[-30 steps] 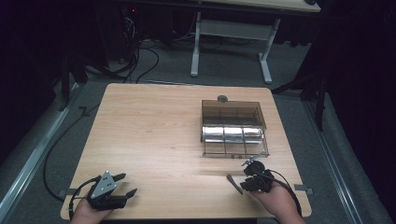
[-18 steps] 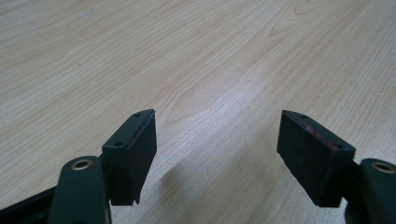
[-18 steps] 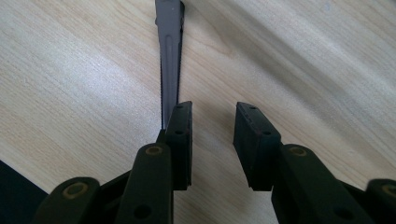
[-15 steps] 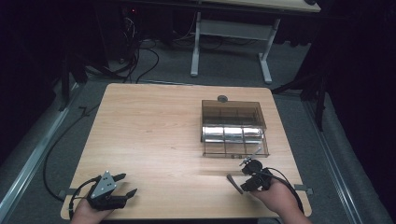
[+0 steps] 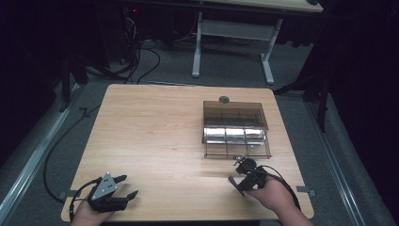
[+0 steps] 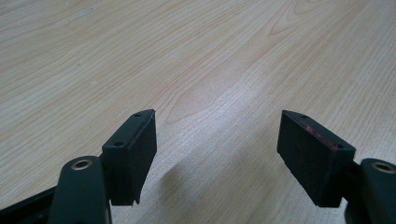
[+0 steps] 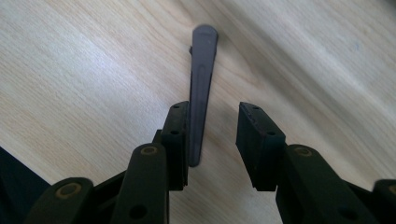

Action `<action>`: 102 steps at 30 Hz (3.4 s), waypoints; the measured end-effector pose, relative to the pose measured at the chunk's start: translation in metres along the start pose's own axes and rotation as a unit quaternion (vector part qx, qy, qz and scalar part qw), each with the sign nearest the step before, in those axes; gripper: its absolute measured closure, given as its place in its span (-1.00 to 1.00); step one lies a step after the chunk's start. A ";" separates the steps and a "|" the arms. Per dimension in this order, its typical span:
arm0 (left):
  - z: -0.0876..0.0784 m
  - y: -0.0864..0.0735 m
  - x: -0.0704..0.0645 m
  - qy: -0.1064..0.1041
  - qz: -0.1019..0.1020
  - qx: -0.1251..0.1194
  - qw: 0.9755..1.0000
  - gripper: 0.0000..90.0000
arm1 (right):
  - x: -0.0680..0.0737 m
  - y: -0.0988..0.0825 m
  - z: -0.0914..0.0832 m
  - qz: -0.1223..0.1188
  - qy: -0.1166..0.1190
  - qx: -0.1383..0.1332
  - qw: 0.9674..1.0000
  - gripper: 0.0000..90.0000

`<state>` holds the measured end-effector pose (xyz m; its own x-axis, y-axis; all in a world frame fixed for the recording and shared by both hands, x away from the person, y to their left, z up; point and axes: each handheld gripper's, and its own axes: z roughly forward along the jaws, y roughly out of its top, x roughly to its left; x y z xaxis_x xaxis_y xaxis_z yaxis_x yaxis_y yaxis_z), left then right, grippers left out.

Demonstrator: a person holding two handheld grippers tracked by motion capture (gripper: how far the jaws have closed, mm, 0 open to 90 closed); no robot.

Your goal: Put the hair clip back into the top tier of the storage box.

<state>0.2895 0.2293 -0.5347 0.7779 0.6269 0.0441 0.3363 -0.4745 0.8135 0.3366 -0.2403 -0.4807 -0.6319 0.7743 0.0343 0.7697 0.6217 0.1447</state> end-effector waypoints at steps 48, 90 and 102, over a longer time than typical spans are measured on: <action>0.000 0.000 0.000 -0.004 0.002 0.001 1.000 -0.36 | 0.010 0.022 -0.006 -0.002 -0.007 0.017 1.000 0.80; 0.000 0.000 0.000 -0.004 0.002 0.003 1.000 -0.36 | -0.009 0.028 -0.079 -0.001 -0.021 0.007 1.000 0.81; 0.000 0.000 0.000 -0.004 0.003 0.003 1.000 -0.36 | -0.018 0.041 -0.095 0.001 -0.031 0.008 0.999 0.81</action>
<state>0.2899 0.2293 -0.5347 0.7836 0.6196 0.0441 0.3349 -0.4811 0.8102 0.3708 -0.2397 -0.3816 -0.6244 0.7806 -0.0269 0.7722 0.6222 0.1286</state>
